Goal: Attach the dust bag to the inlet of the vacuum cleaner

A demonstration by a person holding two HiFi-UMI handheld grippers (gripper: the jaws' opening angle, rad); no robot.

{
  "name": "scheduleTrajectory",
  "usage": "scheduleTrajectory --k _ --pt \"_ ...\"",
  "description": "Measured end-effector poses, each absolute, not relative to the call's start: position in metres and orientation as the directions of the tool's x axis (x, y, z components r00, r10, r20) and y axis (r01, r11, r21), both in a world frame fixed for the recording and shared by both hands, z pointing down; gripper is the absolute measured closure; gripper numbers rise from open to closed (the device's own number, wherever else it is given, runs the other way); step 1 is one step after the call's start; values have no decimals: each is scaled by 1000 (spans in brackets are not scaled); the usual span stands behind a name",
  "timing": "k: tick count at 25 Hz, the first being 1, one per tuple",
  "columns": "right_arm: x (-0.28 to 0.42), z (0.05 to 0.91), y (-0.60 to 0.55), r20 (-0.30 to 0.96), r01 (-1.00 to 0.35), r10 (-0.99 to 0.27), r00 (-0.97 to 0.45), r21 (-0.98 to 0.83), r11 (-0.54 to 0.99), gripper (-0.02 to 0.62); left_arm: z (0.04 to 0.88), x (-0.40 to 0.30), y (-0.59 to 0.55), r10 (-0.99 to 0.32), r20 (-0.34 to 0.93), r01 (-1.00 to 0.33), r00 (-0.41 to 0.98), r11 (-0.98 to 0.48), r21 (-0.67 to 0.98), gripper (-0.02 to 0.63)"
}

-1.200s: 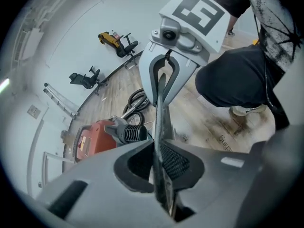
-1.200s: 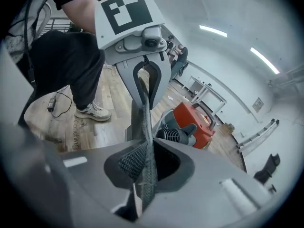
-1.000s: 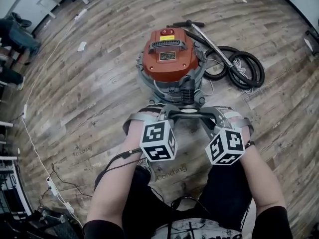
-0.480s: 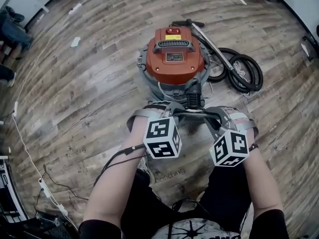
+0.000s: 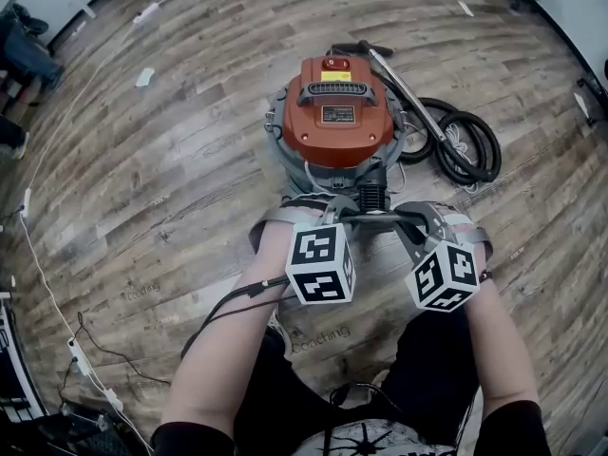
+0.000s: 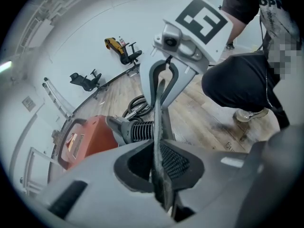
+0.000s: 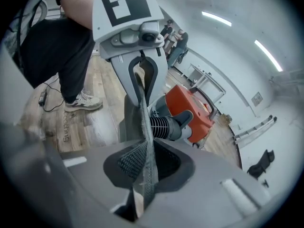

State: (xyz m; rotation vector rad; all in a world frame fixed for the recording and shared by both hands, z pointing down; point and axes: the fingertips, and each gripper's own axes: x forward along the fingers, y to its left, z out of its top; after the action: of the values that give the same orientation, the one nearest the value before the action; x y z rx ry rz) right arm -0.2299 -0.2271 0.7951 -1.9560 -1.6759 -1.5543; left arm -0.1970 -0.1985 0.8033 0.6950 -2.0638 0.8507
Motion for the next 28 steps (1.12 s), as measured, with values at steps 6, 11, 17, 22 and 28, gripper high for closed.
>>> scheduleTrajectory --k 6,11,17,22,28 --pt "-242 808 -233 730 842 665 -156 451 -297 551 790 -211 -205 -186 809 -712 -558 608 -352 575" --pt "-238 791 -221 718 797 669 -193 512 -319 555 803 -203 -189 -157 830 -697 -535 637 -329 575" --pt "-229 776 -206 730 687 643 -233 591 -422 555 824 -195 -183 -164 858 -690 -486 675 -262 575" --pt "-238 786 -212 735 758 647 -203 536 -372 555 811 -202 -183 -204 839 -667 -505 709 -229 578" --pt "-248 797 -221 726 838 656 -205 477 -266 555 797 -217 -188 -169 816 -663 -553 683 -308 578"
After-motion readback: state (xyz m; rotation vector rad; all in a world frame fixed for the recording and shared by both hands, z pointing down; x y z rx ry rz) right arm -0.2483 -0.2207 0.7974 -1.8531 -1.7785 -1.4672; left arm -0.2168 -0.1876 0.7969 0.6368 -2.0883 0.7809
